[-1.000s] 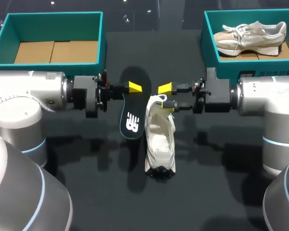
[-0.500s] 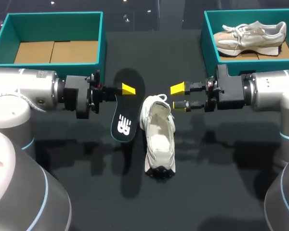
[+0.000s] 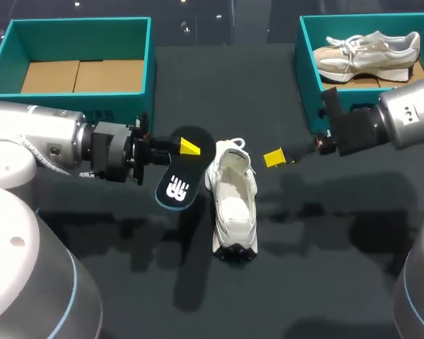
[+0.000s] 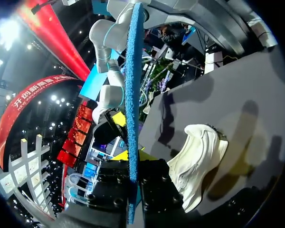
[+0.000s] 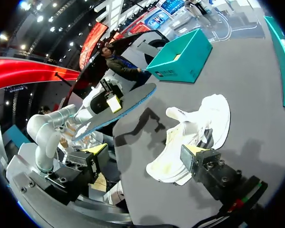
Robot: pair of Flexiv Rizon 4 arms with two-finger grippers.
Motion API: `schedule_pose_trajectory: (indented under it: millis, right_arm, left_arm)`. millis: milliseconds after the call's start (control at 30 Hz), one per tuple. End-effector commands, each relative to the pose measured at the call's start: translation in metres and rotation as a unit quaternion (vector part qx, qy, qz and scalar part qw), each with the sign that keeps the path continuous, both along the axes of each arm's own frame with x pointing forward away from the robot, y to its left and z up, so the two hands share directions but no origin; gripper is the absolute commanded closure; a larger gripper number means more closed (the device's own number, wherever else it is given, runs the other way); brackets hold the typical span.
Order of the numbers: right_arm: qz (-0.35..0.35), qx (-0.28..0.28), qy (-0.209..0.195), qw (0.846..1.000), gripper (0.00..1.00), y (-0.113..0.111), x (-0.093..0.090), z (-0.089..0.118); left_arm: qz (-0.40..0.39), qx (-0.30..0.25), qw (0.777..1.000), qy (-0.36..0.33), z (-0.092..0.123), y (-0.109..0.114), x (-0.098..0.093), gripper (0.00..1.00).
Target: Take the shoe out of the shoebox, open the shoe tongue, remove and reinsert the insole, then place the shoe into the shoebox
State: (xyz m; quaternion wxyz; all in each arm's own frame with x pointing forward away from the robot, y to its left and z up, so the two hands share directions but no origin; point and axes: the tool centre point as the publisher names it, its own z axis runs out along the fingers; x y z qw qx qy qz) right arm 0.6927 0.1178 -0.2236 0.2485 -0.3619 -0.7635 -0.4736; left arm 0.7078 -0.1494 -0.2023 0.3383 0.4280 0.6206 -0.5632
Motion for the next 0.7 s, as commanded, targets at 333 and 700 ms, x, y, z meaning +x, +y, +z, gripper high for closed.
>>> schedule_pose_trajectory:
  millis: [333, 700]
  right_arm:
    - [0.045, -0.044, -0.01, 0.998, 0.0, -0.0063, 0.0003, 0.0074]
    - [0.055, -0.076, -0.05, 0.994, 0.0, -0.0118, -0.0074, 0.0095]
  left_arm:
    - [0.002, 0.001, 1.0, -0.001, 0.004, 0.0064, -0.005, 1.0]
    - [0.005, 0.0, 1.0, 0.003, 0.0033, 0.0052, -0.0091, 1.0]
